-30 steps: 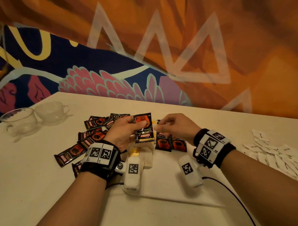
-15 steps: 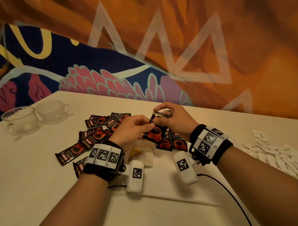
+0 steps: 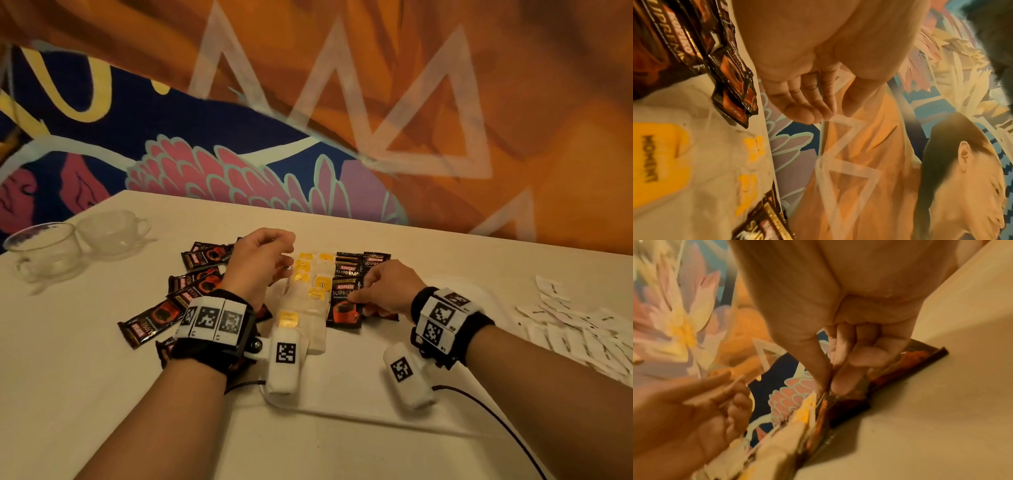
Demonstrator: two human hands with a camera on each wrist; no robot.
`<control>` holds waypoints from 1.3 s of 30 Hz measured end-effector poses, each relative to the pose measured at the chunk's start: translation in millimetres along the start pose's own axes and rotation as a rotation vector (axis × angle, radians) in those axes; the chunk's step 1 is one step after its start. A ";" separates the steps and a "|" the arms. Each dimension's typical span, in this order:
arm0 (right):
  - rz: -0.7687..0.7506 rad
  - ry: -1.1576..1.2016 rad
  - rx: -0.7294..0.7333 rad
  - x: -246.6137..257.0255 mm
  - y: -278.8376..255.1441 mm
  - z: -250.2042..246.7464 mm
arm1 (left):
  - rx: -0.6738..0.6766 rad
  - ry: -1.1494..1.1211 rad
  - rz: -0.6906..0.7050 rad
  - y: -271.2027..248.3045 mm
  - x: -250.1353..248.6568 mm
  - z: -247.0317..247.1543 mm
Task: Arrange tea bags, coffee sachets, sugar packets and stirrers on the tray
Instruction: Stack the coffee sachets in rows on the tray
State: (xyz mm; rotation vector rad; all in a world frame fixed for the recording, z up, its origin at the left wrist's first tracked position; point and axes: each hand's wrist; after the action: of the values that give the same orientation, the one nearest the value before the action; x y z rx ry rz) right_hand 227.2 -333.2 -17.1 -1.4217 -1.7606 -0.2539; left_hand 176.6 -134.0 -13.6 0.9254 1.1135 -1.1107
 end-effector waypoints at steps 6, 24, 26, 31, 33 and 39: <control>0.034 -0.315 -0.081 5.1 3.0 9.5 | -0.026 0.012 0.008 0.6 -0.3 -2.1; -0.204 -0.287 -0.136 13.3 -36.0 -26.8 | -0.133 0.599 -0.038 -22.4 -71.8 -71.4; -0.231 -0.259 -0.114 14.9 -41.7 -25.3 | -0.126 0.915 -0.165 -24.1 -71.5 -86.1; -0.306 -0.223 -0.105 21.3 -48.5 -15.9 | 0.016 1.449 -0.501 -20.1 -47.1 -116.2; -0.340 -0.195 -0.091 24.0 -50.1 -10.6 | 0.055 1.446 -0.548 -17.8 -34.5 -115.0; -0.372 -0.218 -0.080 24.9 -54.2 -5.1 | 0.063 1.638 -0.560 3.7 -10.1 -104.4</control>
State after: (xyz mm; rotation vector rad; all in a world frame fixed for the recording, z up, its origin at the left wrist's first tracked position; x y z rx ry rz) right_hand 181.7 -336.9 21.6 -1.2026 -2.2158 -0.3802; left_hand 158.2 -31.4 -25.7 1.6726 2.7807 -0.6200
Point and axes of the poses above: each hand's wrist, its own y-axis towards the middle knuckle, its own z-axis out of the palm, x = y × z, and after that the axes turned 10 degrees about x, right-handed
